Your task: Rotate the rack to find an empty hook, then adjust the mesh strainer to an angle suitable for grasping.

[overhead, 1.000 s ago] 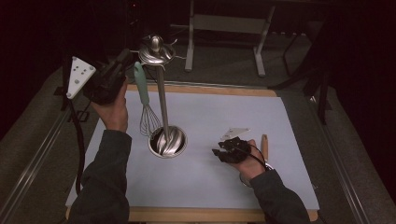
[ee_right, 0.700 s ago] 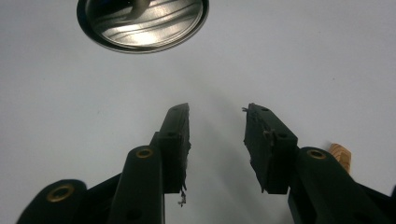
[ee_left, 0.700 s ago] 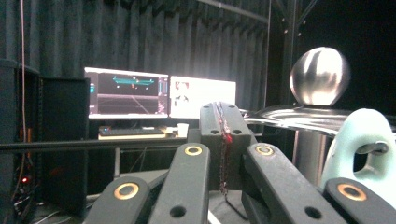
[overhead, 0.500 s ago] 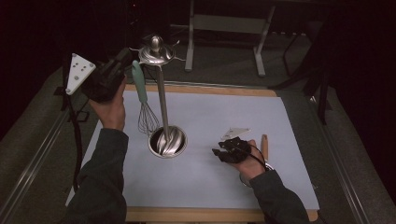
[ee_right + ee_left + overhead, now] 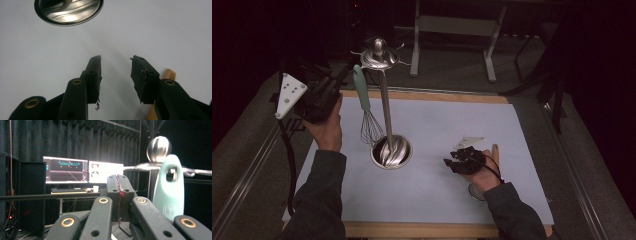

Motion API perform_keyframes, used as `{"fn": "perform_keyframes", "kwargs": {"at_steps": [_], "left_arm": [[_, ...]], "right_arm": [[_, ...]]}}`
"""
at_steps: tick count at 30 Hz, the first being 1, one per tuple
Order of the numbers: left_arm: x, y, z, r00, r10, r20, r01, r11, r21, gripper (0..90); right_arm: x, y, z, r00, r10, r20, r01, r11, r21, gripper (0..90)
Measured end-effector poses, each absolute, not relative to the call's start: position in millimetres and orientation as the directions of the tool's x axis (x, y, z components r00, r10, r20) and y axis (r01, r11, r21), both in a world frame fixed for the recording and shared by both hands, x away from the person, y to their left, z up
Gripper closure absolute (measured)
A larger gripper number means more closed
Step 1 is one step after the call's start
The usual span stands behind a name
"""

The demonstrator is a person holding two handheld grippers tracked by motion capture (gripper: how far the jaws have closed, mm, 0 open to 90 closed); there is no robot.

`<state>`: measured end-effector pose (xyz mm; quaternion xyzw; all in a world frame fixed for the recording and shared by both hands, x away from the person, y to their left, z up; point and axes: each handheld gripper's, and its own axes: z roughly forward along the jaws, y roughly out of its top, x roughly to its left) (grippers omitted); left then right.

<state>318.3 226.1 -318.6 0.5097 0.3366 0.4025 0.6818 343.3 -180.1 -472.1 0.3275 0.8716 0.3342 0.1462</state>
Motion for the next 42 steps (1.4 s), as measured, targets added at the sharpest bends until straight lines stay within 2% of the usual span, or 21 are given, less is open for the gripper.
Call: {"fn": "perform_keyframes", "kwargs": {"at_steps": [7,18,23,32,42], "left_arm": [[306.2,234.4,-348.2,0.442,0.894,-0.072,-0.173,0.163,0.971,89.7],[295.3,238.6,-397.3,0.427,0.9,-0.09,-0.069,0.132,0.989,89.7],[290.1,237.8,-427.4,0.43,0.9,-0.074,0.015,0.075,0.997,89.7],[280.4,237.8,-479.2,0.422,0.901,-0.1,0.2,0.016,0.98,89.3],[274.1,238.1,-516.3,0.427,0.899,-0.096,0.34,-0.061,0.939,86.4]], "right_arm": [[343.7,-188.2,-471.4,-0.732,0.681,-0.036,0.481,0.552,0.681,58.9],[345.3,-202.6,-466.5,-0.709,0.704,-0.034,0.5,0.536,0.68,58.7],[345.2,-207.3,-465.5,-0.702,0.711,-0.036,0.508,0.535,0.675,58.5],[347.1,-215.8,-459.7,-0.686,0.726,-0.041,0.514,0.524,0.679,58.6],[347.9,-228.2,-452.1,-0.662,0.747,-0.054,0.524,0.513,0.68,58.6]]}}
